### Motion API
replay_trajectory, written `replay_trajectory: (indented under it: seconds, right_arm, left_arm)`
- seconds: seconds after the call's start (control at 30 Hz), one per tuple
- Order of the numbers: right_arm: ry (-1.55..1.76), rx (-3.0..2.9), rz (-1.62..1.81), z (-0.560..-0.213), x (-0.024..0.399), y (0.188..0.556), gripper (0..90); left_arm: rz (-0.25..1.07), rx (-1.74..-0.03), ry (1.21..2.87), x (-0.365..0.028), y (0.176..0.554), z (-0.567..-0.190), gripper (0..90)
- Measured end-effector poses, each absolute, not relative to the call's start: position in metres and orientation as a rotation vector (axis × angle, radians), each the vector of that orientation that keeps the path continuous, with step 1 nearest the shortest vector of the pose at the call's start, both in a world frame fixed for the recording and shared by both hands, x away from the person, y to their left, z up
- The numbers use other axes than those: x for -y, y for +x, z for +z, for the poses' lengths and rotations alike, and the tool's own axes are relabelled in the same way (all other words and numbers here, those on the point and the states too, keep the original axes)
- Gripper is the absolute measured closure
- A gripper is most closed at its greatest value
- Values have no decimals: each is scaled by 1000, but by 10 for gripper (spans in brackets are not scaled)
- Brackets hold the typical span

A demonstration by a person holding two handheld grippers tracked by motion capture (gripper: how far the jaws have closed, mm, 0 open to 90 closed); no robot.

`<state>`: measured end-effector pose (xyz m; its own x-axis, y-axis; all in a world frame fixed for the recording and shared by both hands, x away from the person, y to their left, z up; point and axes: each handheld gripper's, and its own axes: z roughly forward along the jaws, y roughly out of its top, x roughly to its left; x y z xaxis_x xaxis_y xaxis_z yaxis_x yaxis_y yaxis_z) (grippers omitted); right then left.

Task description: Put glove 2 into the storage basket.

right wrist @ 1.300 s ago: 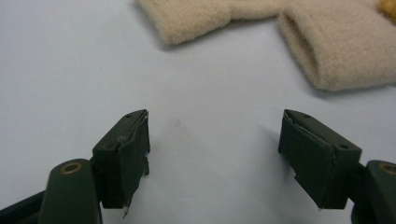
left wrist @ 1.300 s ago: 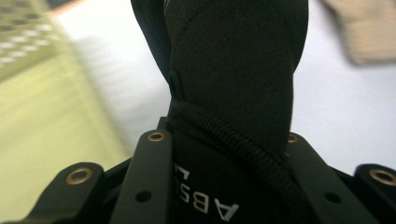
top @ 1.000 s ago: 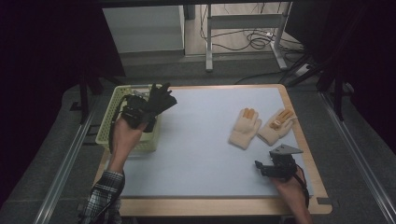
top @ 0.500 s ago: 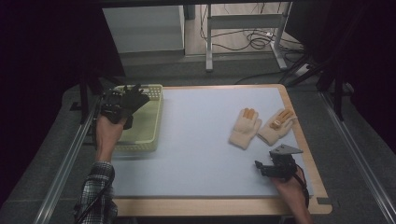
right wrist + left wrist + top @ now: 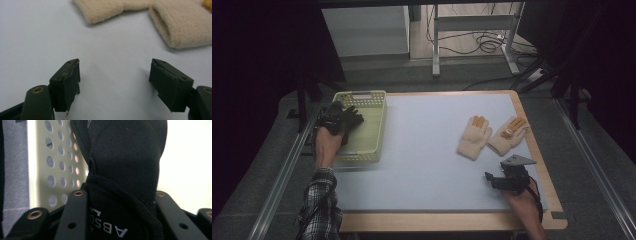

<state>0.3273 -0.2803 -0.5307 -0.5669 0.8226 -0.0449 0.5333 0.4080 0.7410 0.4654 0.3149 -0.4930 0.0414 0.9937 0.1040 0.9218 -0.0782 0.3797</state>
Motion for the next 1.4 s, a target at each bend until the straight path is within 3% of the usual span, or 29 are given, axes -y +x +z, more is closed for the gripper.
replay_trajectory:
  seconds: [0.07, 0.23, 0.37, 0.6, 0.87, 1.4]
  right_arm:
    - [1161, -2265, 974, -531, 280, 327, 245]
    - [1161, -2265, 974, -531, 280, 327, 245]
    - [1161, -2265, 973, -531, 280, 327, 245]
    - [1162, -2265, 974, -531, 280, 327, 245]
    - [1163, -2265, 974, -531, 280, 327, 245]
    - [1159, -2268, 969, -530, 280, 327, 245]
  left_arm:
    - [462, -2002, 2141, -315, 469, -496, 566]
    - [427, -1977, 2205, -311, 471, -496, 221]
    - [385, -1924, 2214, -311, 465, -485, 64]
    - [335, -1785, 2069, -324, 443, -464, 45]
    - [381, -1595, 2069, -317, 408, -470, 35]
    - [489, -1252, 1979, -273, 333, -455, 27]
